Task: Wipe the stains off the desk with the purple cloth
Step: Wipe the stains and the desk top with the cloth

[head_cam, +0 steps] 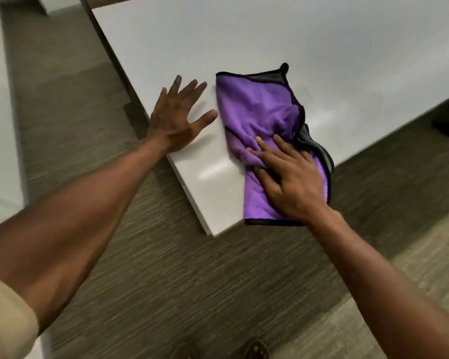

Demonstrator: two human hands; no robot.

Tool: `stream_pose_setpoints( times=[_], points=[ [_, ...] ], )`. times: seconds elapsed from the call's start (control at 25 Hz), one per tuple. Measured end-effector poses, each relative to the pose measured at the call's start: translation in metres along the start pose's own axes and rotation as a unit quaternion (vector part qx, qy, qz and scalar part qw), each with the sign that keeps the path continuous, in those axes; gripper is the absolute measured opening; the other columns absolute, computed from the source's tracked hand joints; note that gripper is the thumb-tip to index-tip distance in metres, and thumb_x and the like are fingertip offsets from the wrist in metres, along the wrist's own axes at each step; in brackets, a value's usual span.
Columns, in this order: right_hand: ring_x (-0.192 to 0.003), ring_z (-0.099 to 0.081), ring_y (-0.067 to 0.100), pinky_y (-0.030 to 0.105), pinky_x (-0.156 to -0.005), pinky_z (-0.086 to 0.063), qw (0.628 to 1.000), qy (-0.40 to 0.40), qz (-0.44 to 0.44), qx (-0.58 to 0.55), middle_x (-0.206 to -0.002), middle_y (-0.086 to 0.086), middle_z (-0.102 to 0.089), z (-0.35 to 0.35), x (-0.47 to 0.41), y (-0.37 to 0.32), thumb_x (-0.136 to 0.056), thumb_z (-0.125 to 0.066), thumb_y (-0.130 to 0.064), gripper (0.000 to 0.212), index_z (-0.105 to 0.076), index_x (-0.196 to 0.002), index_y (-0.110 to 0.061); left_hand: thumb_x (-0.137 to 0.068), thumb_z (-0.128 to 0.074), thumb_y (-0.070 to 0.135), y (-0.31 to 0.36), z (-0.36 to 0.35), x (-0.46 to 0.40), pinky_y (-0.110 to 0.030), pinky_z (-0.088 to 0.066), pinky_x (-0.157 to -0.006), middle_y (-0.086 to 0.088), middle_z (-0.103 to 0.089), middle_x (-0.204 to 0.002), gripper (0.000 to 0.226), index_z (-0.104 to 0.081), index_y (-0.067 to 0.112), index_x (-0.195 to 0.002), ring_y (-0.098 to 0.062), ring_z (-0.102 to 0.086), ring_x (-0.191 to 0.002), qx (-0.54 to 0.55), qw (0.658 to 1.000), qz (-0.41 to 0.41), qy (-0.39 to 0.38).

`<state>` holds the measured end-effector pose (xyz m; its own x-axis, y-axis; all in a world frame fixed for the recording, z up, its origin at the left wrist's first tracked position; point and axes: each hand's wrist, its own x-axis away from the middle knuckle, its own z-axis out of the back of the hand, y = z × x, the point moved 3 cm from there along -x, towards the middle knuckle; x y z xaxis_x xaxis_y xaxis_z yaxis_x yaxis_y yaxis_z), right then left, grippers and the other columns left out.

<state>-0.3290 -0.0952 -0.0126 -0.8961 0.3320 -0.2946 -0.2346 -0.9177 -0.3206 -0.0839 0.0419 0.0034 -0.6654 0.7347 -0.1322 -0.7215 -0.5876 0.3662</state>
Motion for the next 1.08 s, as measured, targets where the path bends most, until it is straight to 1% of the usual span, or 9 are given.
stream_pose_setpoints(
  times=[0.08, 0.16, 0.28, 0.4, 0.52, 0.6, 0.68, 0.84, 1.08],
  points=[
    [-0.145, -0.045, 0.019, 0.047, -0.112, -0.036, 0.999, 0.030, -0.038, -0.004, -0.151, -0.014, -0.053, 0.007, -0.004, 0.025, -0.095, -0.043, -0.053, 0.051, -0.057, -0.142, -0.038, -0.083, -0.019, 0.085, -0.001, -0.002, 0.007, -0.046, 0.006, -0.128, 0.005, -0.008, -0.171, 0.092, -0.017, 0.036, -0.161, -0.018, 0.007, -0.158, -0.047, 0.995, -0.063, -0.061],
    [-0.143, -0.046, 0.021, 0.045, -0.114, -0.033, 0.993, 0.071, -0.089, -0.016, -0.149, -0.011, -0.056, 0.009, -0.006, 0.034, -0.094, -0.045, -0.052, 0.052, -0.059, -0.141, -0.036, -0.081, -0.012, 0.088, -0.002, -0.006, 0.012, -0.042, 0.006, -0.128, 0.007, -0.001, -0.171, 0.095, -0.011, 0.038, -0.161, -0.016, 0.010, -0.157, -0.072, 0.988, -0.090, -0.106],
    [-0.143, -0.045, 0.019, 0.043, -0.117, -0.025, 0.983, 0.124, -0.112, -0.075, -0.145, -0.008, -0.060, -0.002, 0.016, 0.013, -0.095, -0.053, -0.042, 0.047, -0.061, -0.140, -0.029, -0.087, -0.011, 0.085, -0.004, -0.007, 0.015, -0.043, 0.000, -0.128, 0.010, -0.005, -0.171, 0.086, -0.016, 0.039, -0.160, -0.015, 0.004, -0.158, -0.048, 0.988, -0.102, -0.106],
    [-0.146, -0.040, 0.018, 0.055, -0.121, -0.023, 0.988, 0.123, -0.004, -0.096, -0.149, -0.007, -0.056, -0.011, 0.059, -0.004, -0.101, -0.051, -0.037, 0.043, -0.061, -0.140, -0.021, -0.095, -0.019, 0.076, -0.003, -0.007, 0.015, -0.047, -0.003, -0.128, 0.013, -0.014, -0.169, 0.069, -0.024, 0.045, -0.157, -0.017, -0.004, -0.158, -0.021, 0.988, -0.124, -0.089],
    [-0.150, -0.035, 0.025, 0.058, -0.119, -0.026, 0.993, 0.059, 0.098, -0.021, -0.156, 0.001, -0.047, -0.004, 0.063, 0.016, -0.105, -0.044, -0.043, 0.048, -0.054, -0.144, -0.018, -0.089, -0.014, 0.082, -0.003, -0.006, 0.021, -0.052, -0.004, -0.127, 0.016, -0.013, -0.169, 0.074, -0.019, 0.050, -0.156, -0.017, -0.004, -0.158, -0.015, 0.985, -0.146, -0.091],
    [-0.151, -0.032, 0.028, 0.059, -0.118, -0.026, 0.993, 0.054, 0.101, 0.038, -0.159, 0.004, -0.043, 0.003, 0.055, 0.037, -0.104, -0.039, -0.050, 0.054, -0.049, -0.148, -0.019, -0.087, -0.010, 0.084, -0.003, -0.008, 0.027, -0.051, -0.004, -0.127, 0.016, -0.008, -0.169, 0.079, -0.013, 0.048, -0.158, -0.014, 0.000, -0.157, -0.014, 0.982, -0.165, -0.090],
    [-0.152, -0.030, 0.031, 0.061, -0.119, -0.023, 0.991, 0.087, 0.086, 0.052, -0.160, 0.006, -0.041, 0.001, 0.057, 0.040, -0.104, -0.036, -0.051, 0.057, -0.045, -0.150, -0.019, -0.086, -0.004, 0.086, -0.004, -0.010, 0.037, -0.045, -0.003, -0.127, 0.013, -0.004, -0.170, 0.084, -0.007, 0.044, -0.159, -0.012, 0.002, -0.157, -0.025, 0.977, -0.190, -0.089],
    [-0.151, -0.030, 0.034, 0.062, -0.122, -0.018, 0.986, 0.122, 0.103, 0.047, -0.158, 0.007, -0.044, -0.026, 0.075, 0.000, -0.103, -0.041, -0.050, 0.055, -0.055, -0.144, -0.016, -0.077, 0.007, 0.092, -0.005, -0.009, 0.038, -0.041, -0.004, -0.128, 0.010, -0.003, -0.171, 0.100, -0.004, 0.039, -0.161, -0.012, 0.001, -0.157, -0.017, 0.982, -0.177, -0.065],
    [-0.148, -0.037, 0.033, 0.064, -0.112, -0.032, 0.980, 0.106, 0.150, 0.077, -0.158, 0.006, -0.045, -0.017, 0.066, 0.013, -0.099, -0.051, -0.053, 0.056, -0.052, -0.147, -0.024, -0.074, 0.009, 0.093, -0.004, -0.010, 0.041, -0.041, -0.004, -0.128, 0.007, -0.003, -0.171, 0.105, -0.005, 0.037, -0.162, -0.015, 0.001, -0.158, -0.023, 0.982, -0.173, -0.074]
  ],
)
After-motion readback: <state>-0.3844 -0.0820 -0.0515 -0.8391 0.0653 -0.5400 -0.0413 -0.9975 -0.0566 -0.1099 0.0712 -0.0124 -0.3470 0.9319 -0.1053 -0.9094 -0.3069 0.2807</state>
